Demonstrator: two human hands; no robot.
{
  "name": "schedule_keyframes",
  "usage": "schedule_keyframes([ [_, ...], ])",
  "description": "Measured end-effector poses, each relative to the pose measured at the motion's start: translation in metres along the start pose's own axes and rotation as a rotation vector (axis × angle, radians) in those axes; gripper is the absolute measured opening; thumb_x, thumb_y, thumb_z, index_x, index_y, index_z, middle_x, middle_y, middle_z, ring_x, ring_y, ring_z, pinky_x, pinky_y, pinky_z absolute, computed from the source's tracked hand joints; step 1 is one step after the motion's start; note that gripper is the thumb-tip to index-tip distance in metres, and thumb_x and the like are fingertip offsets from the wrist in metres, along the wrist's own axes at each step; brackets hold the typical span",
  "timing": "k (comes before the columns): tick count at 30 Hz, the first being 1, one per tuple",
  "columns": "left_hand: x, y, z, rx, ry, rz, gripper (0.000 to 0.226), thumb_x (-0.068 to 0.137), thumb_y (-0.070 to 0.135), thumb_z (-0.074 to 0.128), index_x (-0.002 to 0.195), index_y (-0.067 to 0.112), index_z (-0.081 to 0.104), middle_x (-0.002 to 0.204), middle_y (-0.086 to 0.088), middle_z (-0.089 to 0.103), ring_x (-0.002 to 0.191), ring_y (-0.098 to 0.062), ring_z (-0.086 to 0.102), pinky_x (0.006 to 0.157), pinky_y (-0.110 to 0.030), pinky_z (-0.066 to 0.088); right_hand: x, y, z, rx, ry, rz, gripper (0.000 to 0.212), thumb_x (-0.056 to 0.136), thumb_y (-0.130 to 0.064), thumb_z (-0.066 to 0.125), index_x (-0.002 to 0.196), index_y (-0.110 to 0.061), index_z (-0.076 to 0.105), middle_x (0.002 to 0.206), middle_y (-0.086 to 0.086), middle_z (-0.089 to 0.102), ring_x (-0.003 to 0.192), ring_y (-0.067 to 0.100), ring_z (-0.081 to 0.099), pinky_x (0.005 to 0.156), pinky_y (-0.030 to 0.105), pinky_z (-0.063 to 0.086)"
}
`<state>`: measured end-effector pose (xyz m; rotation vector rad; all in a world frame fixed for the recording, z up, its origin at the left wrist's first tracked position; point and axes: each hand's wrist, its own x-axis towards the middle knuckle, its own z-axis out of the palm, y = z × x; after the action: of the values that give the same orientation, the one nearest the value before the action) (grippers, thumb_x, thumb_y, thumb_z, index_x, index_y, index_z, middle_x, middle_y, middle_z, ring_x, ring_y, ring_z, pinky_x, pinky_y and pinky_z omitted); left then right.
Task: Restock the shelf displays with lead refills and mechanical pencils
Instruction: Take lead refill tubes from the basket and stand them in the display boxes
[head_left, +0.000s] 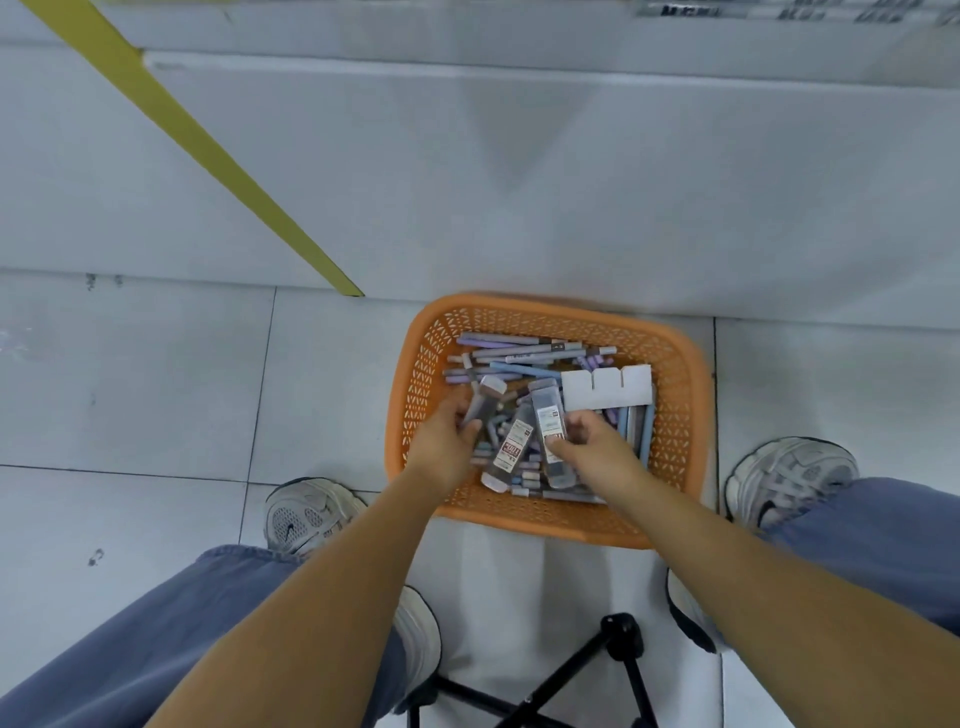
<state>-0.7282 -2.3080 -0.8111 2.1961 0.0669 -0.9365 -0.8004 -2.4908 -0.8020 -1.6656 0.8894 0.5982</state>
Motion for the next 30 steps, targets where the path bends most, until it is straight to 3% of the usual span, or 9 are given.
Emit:
schedule_keyframes([
  [4,-0.001,-0.005,0.005,-0.046,-0.112,-0.067,0.042,0.090,0.028,0.073,0.126,0.025,0.051,0.106,0.006,0.067,0.098,-0.020,0.067,0.088,-0.039,0.056,-0.004,-0.002,0.024,0.046,0.015,-0.002,0.022,0.090,-0.010,0.066,0.111,-0.015,0.059,0.112,0.006,0.067,0.100,0.021,0.063,0.087,0.042,0.054],
  [8,0.003,-0.003,0.013,0.011,-0.063,-0.086,0.066,0.078,0.025,0.085,0.133,0.018,0.049,0.117,-0.003,0.065,0.107,-0.027,0.062,0.086,-0.034,0.048,-0.004,-0.002,0.035,0.096,0.035,-0.008,0.032,0.089,-0.003,0.065,0.120,-0.009,0.060,0.117,0.008,0.065,0.107,0.027,0.063,0.091,0.050,0.052],
  [10,0.003,-0.002,0.018,0.008,-0.024,-0.075,0.064,0.078,0.021,0.085,0.132,0.018,0.050,0.119,-0.005,0.064,0.106,-0.027,0.060,0.083,-0.032,0.045,-0.004,0.000,0.034,0.109,0.032,-0.016,0.035,0.090,-0.001,0.063,0.124,-0.009,0.060,0.119,0.007,0.065,0.108,0.024,0.062,0.093,0.042,0.052],
  [13,0.000,-0.003,0.019,-0.098,-0.030,-0.076,0.060,0.080,0.018,0.083,0.131,0.023,0.052,0.111,0.007,0.062,0.097,-0.014,0.058,0.078,-0.020,0.047,-0.008,-0.001,0.028,0.178,-0.001,-0.003,0.032,0.093,-0.001,0.058,0.123,-0.012,0.059,0.116,0.003,0.066,0.100,0.011,0.062,0.076,0.018,0.051],
  [15,-0.003,-0.003,0.016,-0.239,-0.123,-0.113,0.045,0.084,0.014,0.079,0.122,0.022,0.057,0.106,0.010,0.068,0.089,-0.010,0.067,0.068,-0.012,0.053,-0.012,-0.003,0.023,0.230,-0.011,-0.001,0.034,0.094,-0.001,0.057,0.124,-0.014,0.058,0.114,0.001,0.067,0.101,0.011,0.062,0.074,0.016,0.048],
  [19,-0.013,0.005,0.013,-0.697,-0.361,-0.201,0.040,0.091,-0.001,0.064,0.126,0.020,0.063,0.116,-0.008,0.075,0.105,-0.027,0.072,0.093,-0.044,0.058,-0.025,-0.010,0.019,0.272,0.017,-0.053,0.030,0.092,-0.009,0.063,0.114,-0.031,0.063,0.101,-0.009,0.067,0.094,0.009,0.062,0.067,0.011,0.048],
  [23,-0.022,0.011,0.015,-0.848,-0.397,-0.185,0.045,0.085,0.010,0.075,0.128,0.019,0.063,0.118,-0.007,0.074,0.111,-0.030,0.070,0.093,-0.045,0.058,-0.039,-0.013,0.029,0.203,0.024,-0.138,0.043,0.091,-0.010,0.066,0.131,-0.024,0.059,0.109,-0.002,0.067,0.101,0.014,0.062,0.087,0.031,0.055],
  [27,-0.024,0.013,0.017,-0.888,-0.372,-0.196,0.044,0.085,0.010,0.074,0.127,0.017,0.063,0.117,-0.010,0.075,0.110,-0.030,0.070,0.095,-0.050,0.056,-0.048,-0.004,0.023,0.088,0.094,-0.253,0.040,0.092,-0.006,0.061,0.127,-0.026,0.058,0.112,-0.004,0.063,0.101,0.002,0.058,0.085,0.013,0.046],
  [30,-0.019,0.010,0.012,-0.885,-0.351,-0.202,0.048,0.077,0.014,0.078,0.124,0.016,0.065,0.113,-0.011,0.076,0.110,-0.031,0.070,0.098,-0.054,0.053,-0.045,0.016,-0.002,-0.107,0.389,-0.213,0.029,0.097,-0.011,0.054,0.124,-0.020,0.060,0.111,-0.004,0.056,0.104,0.011,0.055,0.082,0.015,0.039],
])
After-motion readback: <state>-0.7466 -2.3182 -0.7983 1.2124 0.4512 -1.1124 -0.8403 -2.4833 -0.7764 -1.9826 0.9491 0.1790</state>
